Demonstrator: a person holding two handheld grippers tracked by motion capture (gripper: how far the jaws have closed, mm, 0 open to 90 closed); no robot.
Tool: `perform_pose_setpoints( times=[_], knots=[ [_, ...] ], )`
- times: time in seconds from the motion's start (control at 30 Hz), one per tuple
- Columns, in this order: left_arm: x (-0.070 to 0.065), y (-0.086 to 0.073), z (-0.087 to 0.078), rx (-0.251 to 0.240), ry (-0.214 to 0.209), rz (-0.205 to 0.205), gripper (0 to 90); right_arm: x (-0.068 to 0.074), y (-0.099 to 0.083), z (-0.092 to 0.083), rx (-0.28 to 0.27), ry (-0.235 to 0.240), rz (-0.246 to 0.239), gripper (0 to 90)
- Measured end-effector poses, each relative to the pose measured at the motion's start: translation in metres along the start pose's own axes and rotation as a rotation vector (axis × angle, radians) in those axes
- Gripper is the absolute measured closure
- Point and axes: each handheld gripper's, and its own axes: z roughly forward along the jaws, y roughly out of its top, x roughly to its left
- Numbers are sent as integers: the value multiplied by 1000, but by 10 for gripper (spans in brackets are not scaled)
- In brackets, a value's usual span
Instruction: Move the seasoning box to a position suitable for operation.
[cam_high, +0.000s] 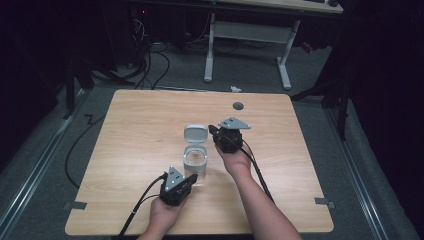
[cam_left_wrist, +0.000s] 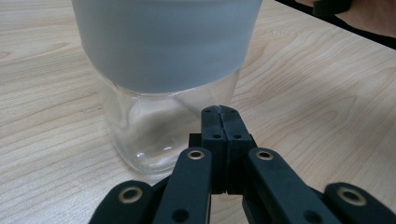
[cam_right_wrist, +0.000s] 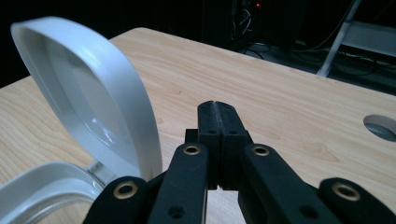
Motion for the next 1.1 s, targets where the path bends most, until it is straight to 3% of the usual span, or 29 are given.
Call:
perform_pose_setpoints(
  times=[0.43,0.73,1.1],
  knots=[
    [0,0,0,1,0,0,899,2,5,-2,-28,17,6,900],
    [0,0,0,1,-1,-1,900,8,6,-8,-44,31,-44,900],
    [0,0,0,-1,-3,0,900,13,3,-19,-51,50,-65,900]
  ],
)
